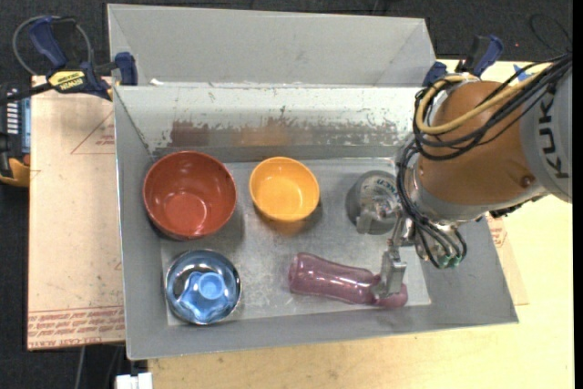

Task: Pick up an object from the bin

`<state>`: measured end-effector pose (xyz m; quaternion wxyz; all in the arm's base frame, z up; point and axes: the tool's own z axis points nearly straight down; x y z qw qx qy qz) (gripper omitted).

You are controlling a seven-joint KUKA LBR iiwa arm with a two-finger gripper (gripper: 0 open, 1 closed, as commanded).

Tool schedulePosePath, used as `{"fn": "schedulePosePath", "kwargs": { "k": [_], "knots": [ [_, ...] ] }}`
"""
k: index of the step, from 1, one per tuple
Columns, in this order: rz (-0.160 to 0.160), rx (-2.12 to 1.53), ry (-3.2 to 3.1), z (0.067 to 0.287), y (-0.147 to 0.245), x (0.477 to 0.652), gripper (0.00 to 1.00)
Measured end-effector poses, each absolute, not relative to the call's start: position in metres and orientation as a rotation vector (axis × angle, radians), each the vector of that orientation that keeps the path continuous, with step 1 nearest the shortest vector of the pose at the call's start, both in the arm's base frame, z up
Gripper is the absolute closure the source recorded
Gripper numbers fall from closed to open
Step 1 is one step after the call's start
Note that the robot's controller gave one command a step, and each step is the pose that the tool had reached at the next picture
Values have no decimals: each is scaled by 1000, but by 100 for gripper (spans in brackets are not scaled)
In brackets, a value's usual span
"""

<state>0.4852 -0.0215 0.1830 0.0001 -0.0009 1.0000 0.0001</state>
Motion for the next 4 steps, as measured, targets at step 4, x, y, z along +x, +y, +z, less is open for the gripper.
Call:
{"fn": "schedulePosePath", "kwargs": {
  "k": [4],
  "knots": [
    [5,510,3093,100,-1,548,0]
  ]
}}
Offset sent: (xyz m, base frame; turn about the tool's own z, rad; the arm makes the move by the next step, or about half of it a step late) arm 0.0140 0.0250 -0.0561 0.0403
